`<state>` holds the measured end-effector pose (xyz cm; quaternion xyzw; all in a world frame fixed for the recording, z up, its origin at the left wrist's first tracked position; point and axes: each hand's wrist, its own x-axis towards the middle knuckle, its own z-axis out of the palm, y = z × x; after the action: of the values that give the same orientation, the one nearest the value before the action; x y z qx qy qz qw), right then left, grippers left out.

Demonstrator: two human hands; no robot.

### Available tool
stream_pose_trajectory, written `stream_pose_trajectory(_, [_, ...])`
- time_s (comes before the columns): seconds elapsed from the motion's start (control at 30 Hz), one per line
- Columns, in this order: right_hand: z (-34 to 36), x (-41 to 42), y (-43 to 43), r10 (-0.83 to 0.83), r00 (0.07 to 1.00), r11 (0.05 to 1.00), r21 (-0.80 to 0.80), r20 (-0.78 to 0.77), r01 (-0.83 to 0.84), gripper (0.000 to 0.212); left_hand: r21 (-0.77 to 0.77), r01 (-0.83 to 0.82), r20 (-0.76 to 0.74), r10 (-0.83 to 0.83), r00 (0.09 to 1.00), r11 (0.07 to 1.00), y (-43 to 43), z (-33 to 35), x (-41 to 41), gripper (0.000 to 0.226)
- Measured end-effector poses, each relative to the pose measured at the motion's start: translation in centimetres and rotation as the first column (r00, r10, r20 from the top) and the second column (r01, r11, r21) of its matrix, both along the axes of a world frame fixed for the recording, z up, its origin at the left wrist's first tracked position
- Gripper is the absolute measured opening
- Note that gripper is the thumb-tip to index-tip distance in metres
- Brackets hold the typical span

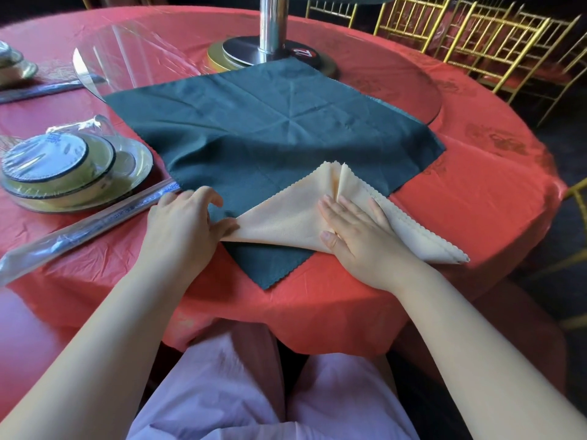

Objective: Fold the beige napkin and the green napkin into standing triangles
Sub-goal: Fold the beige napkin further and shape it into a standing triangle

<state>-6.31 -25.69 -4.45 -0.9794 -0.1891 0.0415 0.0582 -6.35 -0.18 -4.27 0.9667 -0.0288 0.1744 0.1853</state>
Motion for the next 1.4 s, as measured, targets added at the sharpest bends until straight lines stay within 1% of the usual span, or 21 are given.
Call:
stream_pose_trajectory(0.03, [0.0,0.0,0.0,-0.003,1.000,1.000,-0.002,-0.001,0.003,0.054,0.020,0.008,-0.007,-0.008,1.000,1.000,-0.5,0.3,0.1,0.031])
stream_pose_trajectory(0.07, [0.0,0.0,0.0,-0.005,1.000,1.000,-0.003,0.001,0.005,0.054,0.031,0.059,-0.001,-0.059,0.998,0.998,-1.4,0.6,0.3,0.032])
stream_pose_trajectory(0.13, [0.1,0.1,0.0,-0.006,1.000,1.000,0.001,0.000,0.006,0.054,0.037,0.233,-0.008,-0.233,0.972,0.972,-3.9,1.0,0.5,0.032])
stream_pose_trajectory(0.2, [0.2,0.1,0.1,0.002,1.000,1.000,0.013,0.020,-0.003,0.055,0.095,0.372,-0.121,-0.360,0.925,0.923,-6.5,1.0,0.8,0.042])
stream_pose_trajectory(0.27, [0.7,-0.3,-0.3,-0.006,0.992,0.998,0.056,0.127,-0.001,0.065,0.171,0.427,-0.249,-0.380,0.891,0.888,-8.3,0.6,1.1,0.050])
stream_pose_trajectory(0.33, [1.4,-0.8,-1.5,-0.072,0.970,0.992,0.114,0.231,0.047,0.073,0.182,0.430,-0.312,-0.363,0.878,0.884,-8.6,0.5,1.4,0.051])
stream_pose_trajectory(0.4, [2.1,-1.5,-3.5,-0.163,0.954,0.982,0.131,0.251,0.134,0.074,0.170,0.442,-0.316,-0.376,0.871,0.881,-8.6,0.6,1.4,0.051])
stream_pose_trajectory(0.43, [2.4,-1.8,-4.4,-0.201,0.955,0.977,0.120,0.220,0.178,0.074,0.176,0.455,-0.305,-0.391,0.869,0.873,-8.6,0.6,1.5,0.051])
stream_pose_trajectory(0.5, [2.5,-2.0,-6.0,-0.246,0.964,0.969,0.049,0.099,0.243,0.069,0.184,0.483,-0.278,-0.426,0.861,0.856,-9.1,0.5,1.9,0.051])
stream_pose_trajectory(0.6, [2.1,-1.3,-6.6,-0.248,0.967,0.969,-0.016,-0.058,0.248,0.066,0.167,0.511,-0.304,-0.449,0.840,0.843,-10.4,0.2,2.8,0.052])
stream_pose_trajectory(0.67, [1.9,-0.9,-6.3,-0.234,0.970,0.972,-0.004,-0.062,0.234,0.065,0.164,0.509,-0.321,-0.442,0.838,0.845,-11.3,0.2,3.4,0.052])
stream_pose_trajectory(0.77, [1.8,-0.3,-6.0,-0.233,0.972,0.972,0.021,-0.004,0.233,0.067,0.147,0.457,-0.295,-0.402,0.867,0.877,-12.0,0.3,3.4,0.049])
stream_pose_trajectory(0.8, [1.7,-0.1,-5.9,-0.241,0.971,0.970,0.026,0.003,0.241,0.068,0.149,0.437,-0.272,-0.388,0.881,0.887,-12.2,0.3,3.3,0.050])
stream_pose_trajectory(0.9, [1.5,0.4,-5.8,-0.257,0.966,0.966,0.037,0.003,0.257,0.073,0.146,0.387,-0.231,-0.349,0.908,0.911,-12.6,0.1,3.0,0.078])
stream_pose_trajectory(0.93, [1.4,0.6,-5.8,-0.258,0.966,0.965,0.039,0.001,0.258,0.074,0.149,0.379,-0.241,-0.338,0.910,0.913,-12.8,0.1,3.1,0.081])
stream_pose_trajectory(1.0, [1.3,0.9,-5.8,-0.262,0.965,0.964,0.041,-0.006,0.262,0.073,0.193,0.372,-0.250,-0.321,0.913,0.908,-13.2,-0.1,3.2,0.079])
stream_pose_trajectory(1.1, [1.4,1.2,-5.7,-0.263,0.965,0.963,0.053,-0.009,0.263,0.073,0.219,0.391,-0.285,-0.325,0.902,0.894,-13.6,0.1,3.4,0.067])
stream_pose_trajectory(1.2, [1.4,1.1,-6.2,-0.305,0.952,0.944,0.135,0.008,0.301,0.074,0.229,0.412,-0.330,-0.327,0.885,0.882,-13.5,0.0,3.5,0.060])
stream_pose_trajectory(1.27, [1.2,0.7,-6.9,-0.361,0.932,0.914,0.209,0.026,0.348,0.065,0.245,0.412,-0.333,-0.323,0.886,0.877,-13.5,-0.2,3.5,0.060])
stream_pose_trajectory(1.37, [0.8,-0.1,-8.3,-0.439,0.895,0.865,0.302,0.071,0.401,0.034,0.306,0.416,-0.344,-0.309,0.887,0.856,-13.7,0.0,3.8,0.062])
stream_pose_trajectory(1.4, [0.7,-0.4,-8.8,-0.453,0.887,0.856,0.321,0.088,0.405,0.028,0.330,0.416,-0.350,-0.299,0.888,0.847,-13.8,0.2,4.0,0.064])
